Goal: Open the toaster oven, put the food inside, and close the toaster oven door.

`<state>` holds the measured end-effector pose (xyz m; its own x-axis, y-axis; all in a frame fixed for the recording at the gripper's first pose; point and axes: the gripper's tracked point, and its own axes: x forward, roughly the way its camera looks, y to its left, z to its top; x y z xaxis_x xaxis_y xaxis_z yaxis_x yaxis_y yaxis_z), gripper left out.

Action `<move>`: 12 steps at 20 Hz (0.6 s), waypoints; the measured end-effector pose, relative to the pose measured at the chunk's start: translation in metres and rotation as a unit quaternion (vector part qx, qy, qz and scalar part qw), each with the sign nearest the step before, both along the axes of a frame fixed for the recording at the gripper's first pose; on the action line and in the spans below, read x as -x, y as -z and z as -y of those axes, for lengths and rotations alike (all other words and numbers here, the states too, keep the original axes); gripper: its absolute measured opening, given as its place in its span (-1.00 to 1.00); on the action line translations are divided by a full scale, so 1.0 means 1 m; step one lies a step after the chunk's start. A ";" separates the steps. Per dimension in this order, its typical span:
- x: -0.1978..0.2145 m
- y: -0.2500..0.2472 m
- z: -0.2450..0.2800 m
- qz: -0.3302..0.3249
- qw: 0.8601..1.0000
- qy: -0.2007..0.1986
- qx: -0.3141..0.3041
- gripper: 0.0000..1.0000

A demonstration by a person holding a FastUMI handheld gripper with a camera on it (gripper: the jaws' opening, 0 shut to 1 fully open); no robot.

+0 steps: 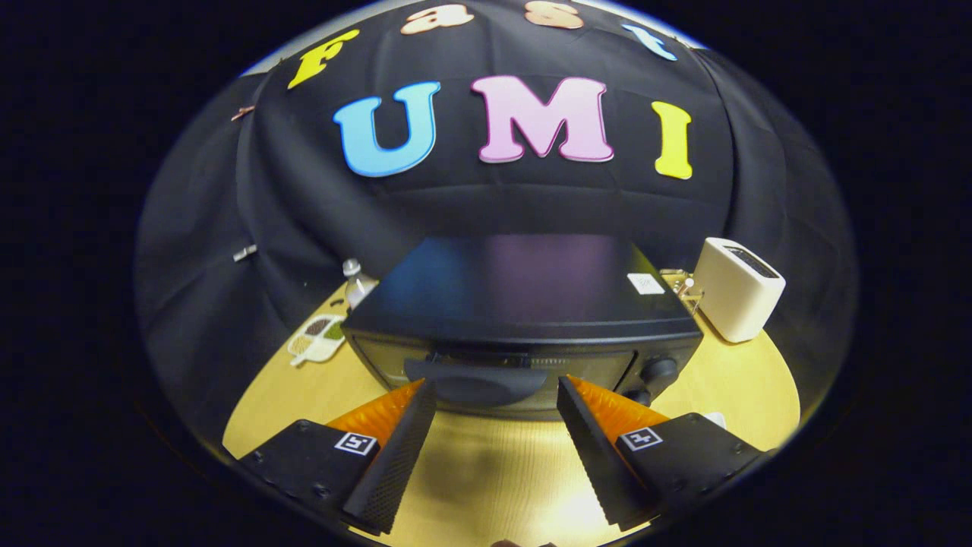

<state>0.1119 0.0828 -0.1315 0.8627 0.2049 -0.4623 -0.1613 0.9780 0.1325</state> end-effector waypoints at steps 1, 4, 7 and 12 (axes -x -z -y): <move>-0.001 -0.015 0.004 0.018 1.000 0.004 -0.006 0.99; -0.003 -0.053 0.022 0.048 0.998 0.016 -0.027 0.99; -0.001 -0.104 0.046 0.088 0.995 0.029 -0.048 0.98; 0.015 -0.155 0.094 0.151 0.988 0.038 -0.023 0.97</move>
